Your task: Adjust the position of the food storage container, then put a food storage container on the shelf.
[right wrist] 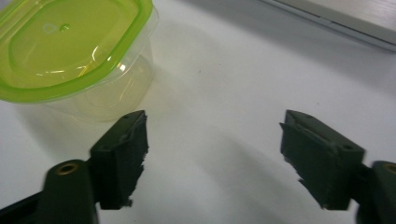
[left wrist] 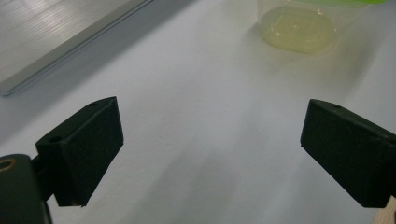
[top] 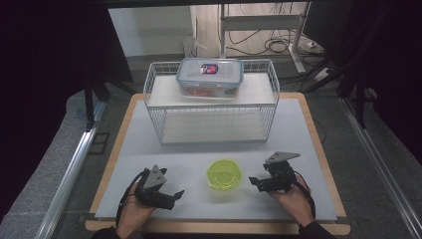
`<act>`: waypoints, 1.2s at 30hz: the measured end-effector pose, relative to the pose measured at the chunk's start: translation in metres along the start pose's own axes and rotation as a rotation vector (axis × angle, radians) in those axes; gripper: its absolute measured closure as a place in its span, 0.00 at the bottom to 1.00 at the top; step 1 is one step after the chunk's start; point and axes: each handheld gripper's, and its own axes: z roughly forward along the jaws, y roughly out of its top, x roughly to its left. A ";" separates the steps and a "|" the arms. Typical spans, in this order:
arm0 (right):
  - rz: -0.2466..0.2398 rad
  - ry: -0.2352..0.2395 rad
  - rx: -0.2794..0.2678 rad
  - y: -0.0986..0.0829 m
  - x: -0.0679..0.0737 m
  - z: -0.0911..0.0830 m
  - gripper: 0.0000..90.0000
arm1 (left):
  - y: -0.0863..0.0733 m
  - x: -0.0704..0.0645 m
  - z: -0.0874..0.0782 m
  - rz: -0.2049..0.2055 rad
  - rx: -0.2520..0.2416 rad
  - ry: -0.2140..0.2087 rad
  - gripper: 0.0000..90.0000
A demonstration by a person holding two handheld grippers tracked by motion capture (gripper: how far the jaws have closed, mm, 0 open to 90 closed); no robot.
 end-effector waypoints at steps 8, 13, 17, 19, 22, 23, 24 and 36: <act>0.030 0.037 0.001 0.001 -0.001 0.001 0.12 | -0.001 0.000 0.000 0.006 0.002 -0.001 0.06; 0.051 0.040 0.028 0.003 0.004 0.000 0.09 | 0.000 -0.001 0.001 0.009 0.004 -0.001 0.06; 0.060 0.037 0.030 0.004 0.006 -0.003 0.15 | 0.000 -0.001 0.001 0.010 0.003 -0.001 0.06; 0.061 0.041 0.013 0.005 0.007 -0.005 0.20 | 0.000 -0.001 0.001 0.010 0.004 0.000 0.06; 0.064 0.052 -0.008 0.008 0.007 -0.009 0.28 | 0.000 -0.001 0.001 0.011 0.002 0.002 0.06; 0.069 0.064 -0.016 0.009 0.007 -0.009 0.30 | 0.000 -0.001 0.001 0.011 0.002 0.003 0.06; 0.080 0.078 -0.024 0.010 0.008 -0.011 0.32 | 0.000 -0.001 0.001 0.012 0.002 0.003 0.06; 0.167 0.185 -0.101 0.021 0.012 -0.012 0.47 | 0.000 -0.002 0.001 0.018 0.002 0.006 0.06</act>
